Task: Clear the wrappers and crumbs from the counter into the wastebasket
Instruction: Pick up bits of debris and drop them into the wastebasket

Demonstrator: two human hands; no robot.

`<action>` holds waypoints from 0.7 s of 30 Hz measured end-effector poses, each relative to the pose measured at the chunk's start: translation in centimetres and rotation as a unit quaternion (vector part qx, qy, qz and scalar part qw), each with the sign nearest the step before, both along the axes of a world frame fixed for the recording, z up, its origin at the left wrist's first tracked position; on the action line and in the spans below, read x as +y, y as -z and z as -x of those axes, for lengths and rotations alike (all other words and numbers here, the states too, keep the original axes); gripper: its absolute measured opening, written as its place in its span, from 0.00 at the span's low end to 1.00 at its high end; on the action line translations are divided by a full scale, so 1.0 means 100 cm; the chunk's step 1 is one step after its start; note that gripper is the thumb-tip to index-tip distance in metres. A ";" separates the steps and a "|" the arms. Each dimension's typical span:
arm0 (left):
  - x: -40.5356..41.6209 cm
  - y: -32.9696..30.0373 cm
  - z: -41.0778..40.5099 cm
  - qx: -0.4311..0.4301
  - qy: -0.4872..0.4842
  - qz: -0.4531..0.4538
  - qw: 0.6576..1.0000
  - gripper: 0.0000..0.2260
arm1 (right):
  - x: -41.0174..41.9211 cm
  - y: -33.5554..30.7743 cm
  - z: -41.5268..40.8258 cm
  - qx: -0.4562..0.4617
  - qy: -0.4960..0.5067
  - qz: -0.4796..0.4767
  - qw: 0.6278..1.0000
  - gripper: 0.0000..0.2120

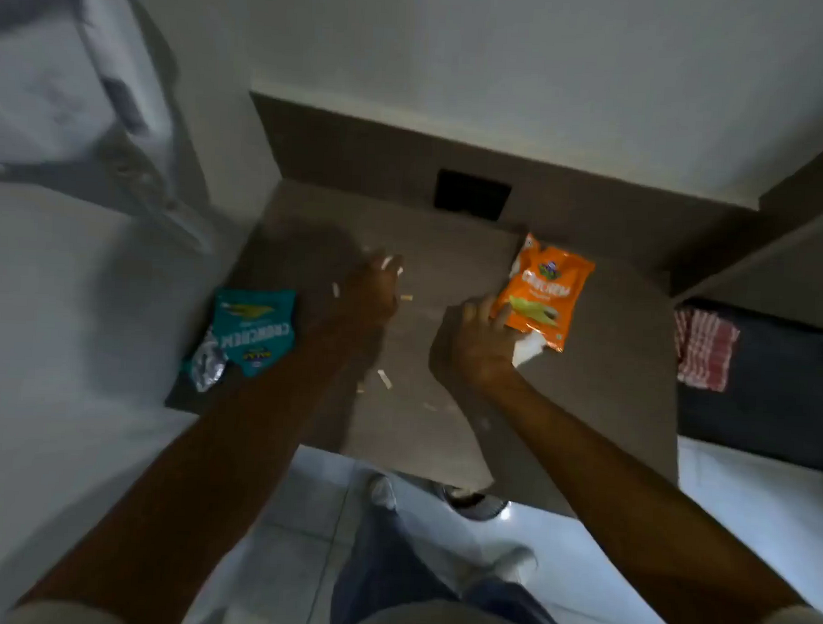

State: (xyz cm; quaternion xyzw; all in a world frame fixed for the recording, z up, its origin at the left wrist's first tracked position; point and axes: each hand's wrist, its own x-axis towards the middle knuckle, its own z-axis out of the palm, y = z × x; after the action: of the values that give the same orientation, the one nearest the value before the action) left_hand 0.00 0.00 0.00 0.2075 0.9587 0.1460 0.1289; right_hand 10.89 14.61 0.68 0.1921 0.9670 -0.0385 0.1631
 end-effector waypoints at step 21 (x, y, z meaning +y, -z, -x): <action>0.047 0.125 -0.384 -0.015 -0.039 -0.344 0.938 0.07 | 0.109 0.153 -0.306 0.029 -0.021 0.393 0.919 0.14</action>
State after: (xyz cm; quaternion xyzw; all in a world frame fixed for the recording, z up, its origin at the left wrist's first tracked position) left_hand 38.39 4.75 -12.50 0.1995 0.8553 0.4746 0.0581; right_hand 41.52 25.47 -14.67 0.0913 0.8820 -0.4178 0.1980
